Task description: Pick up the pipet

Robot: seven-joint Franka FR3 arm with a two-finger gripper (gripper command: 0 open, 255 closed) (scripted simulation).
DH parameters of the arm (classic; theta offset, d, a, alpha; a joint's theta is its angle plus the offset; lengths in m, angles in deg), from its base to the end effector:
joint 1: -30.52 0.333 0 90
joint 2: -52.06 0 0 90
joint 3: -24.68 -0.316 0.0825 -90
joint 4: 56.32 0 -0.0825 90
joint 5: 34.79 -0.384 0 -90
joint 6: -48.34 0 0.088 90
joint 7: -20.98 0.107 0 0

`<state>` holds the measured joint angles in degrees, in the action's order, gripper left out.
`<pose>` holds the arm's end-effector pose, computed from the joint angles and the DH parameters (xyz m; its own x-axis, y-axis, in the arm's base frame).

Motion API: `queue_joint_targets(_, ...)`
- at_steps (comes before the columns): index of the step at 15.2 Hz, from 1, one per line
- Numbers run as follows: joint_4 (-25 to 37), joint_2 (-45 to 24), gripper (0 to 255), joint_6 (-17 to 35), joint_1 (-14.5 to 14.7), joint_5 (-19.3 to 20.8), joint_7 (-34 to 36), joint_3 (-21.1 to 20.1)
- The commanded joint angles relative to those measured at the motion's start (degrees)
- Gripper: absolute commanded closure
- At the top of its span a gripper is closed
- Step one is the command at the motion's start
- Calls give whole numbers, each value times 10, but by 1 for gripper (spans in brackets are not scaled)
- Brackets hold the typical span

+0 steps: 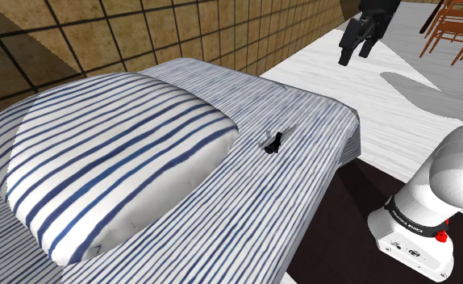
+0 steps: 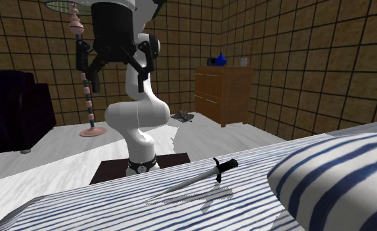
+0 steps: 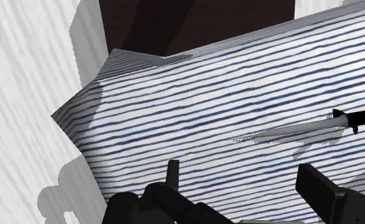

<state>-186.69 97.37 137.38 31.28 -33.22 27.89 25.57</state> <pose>0.3041 -0.0055 0.6285 0.9903 -0.1192 0.0708 -0.1200 -0.9927 0.0078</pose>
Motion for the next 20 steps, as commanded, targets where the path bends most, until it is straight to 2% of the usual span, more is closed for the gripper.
queue_joint_targets(1,0,0,0,0,0,0,0,0)
queue_joint_targets(10,-74,-48,0,59,-70,-130,368,-126)
queue_joint_targets(19,-91,-174,0,186,-129,-255,710,-241)
queue_joint_targets(20,-91,-176,0,188,-130,-257,715,-242)
